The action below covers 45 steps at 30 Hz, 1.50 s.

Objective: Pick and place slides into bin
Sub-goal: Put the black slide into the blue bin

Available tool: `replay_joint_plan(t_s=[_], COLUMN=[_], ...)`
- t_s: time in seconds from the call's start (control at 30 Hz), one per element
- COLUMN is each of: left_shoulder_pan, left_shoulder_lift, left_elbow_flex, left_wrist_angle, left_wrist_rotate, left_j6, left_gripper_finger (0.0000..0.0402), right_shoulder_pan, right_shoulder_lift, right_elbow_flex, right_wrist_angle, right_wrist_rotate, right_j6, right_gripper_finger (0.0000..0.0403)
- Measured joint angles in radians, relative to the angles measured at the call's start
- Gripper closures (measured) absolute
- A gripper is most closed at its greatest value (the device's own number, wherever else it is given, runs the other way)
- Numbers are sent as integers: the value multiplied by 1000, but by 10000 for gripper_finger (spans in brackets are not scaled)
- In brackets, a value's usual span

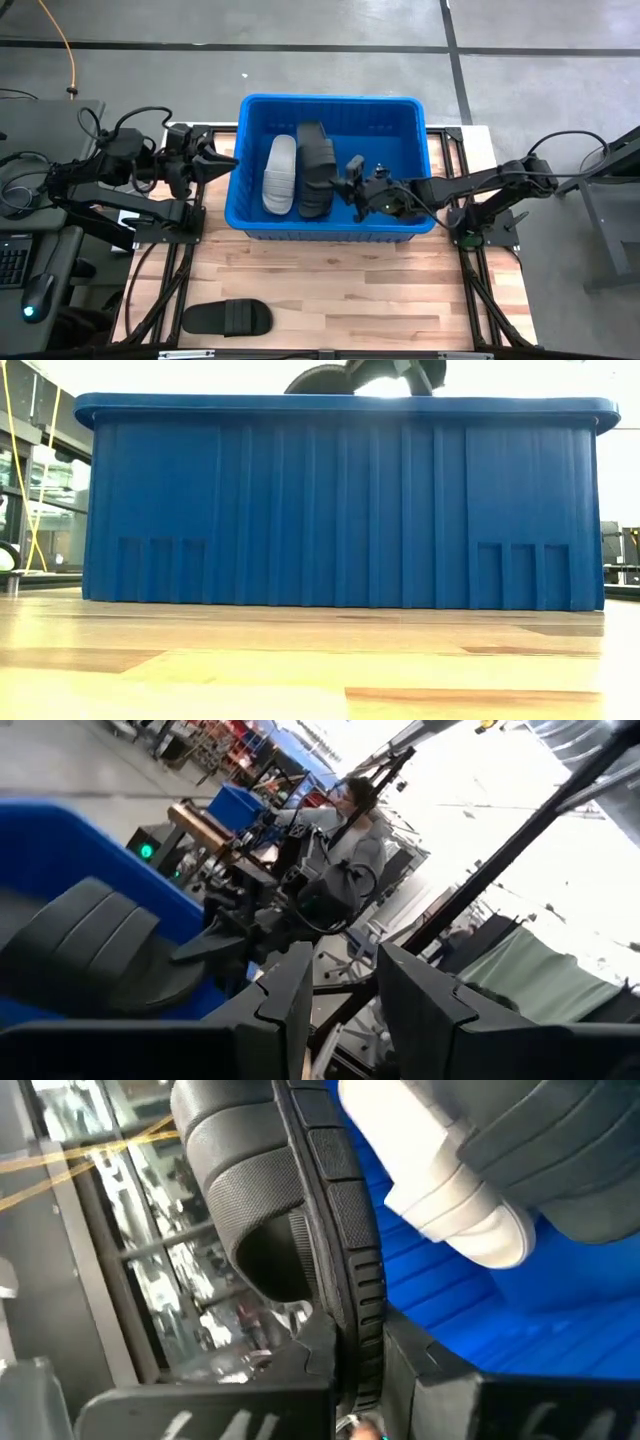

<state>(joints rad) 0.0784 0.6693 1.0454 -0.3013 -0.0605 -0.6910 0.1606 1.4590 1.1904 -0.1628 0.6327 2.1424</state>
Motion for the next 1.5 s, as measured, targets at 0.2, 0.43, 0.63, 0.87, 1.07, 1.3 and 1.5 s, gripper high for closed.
replay_joint_plan(t_s=[0.2, 0.43, 0.63, 0.87, 1.07, 1.3, 1.5], left_shoulder_pan=[0, 0, 0, 0, 0, 0, 0], left_shoulder_lift=[7, 19, 34, 127, 171, 125, 103], left_elbow_flex=[0, 0, 0, 0, 0, 1, 1], left_wrist_angle=[-58, -170, -156, -176, -92, -32, 21], left_wrist_rotate=[-30, -76, -60, 10, 57, -49, -113], left_j6=[-90, -256, -268, -401, -420, -391, -368], left_gripper_finger=[295, 295, 295, 263, 215, 178, 175], right_shoulder_pan=[46, 152, 209, 265, 300, 350, 353], right_shoulder_lift=[-4, -5, 31, 138, 196, 199, 199], right_elbow_flex=[0, 0, 0, 34, 162, 182, 183], right_wrist_angle=[125, 298, 321, 568, 523, 458, 466], right_wrist_rotate=[136, 303, 307, 276, 312, 335, 320], right_j6=[-245, -497, -503, -672, -782, -771, -764], right_gripper_finger=[394, 394, 394, 396, 396, 396, 396])
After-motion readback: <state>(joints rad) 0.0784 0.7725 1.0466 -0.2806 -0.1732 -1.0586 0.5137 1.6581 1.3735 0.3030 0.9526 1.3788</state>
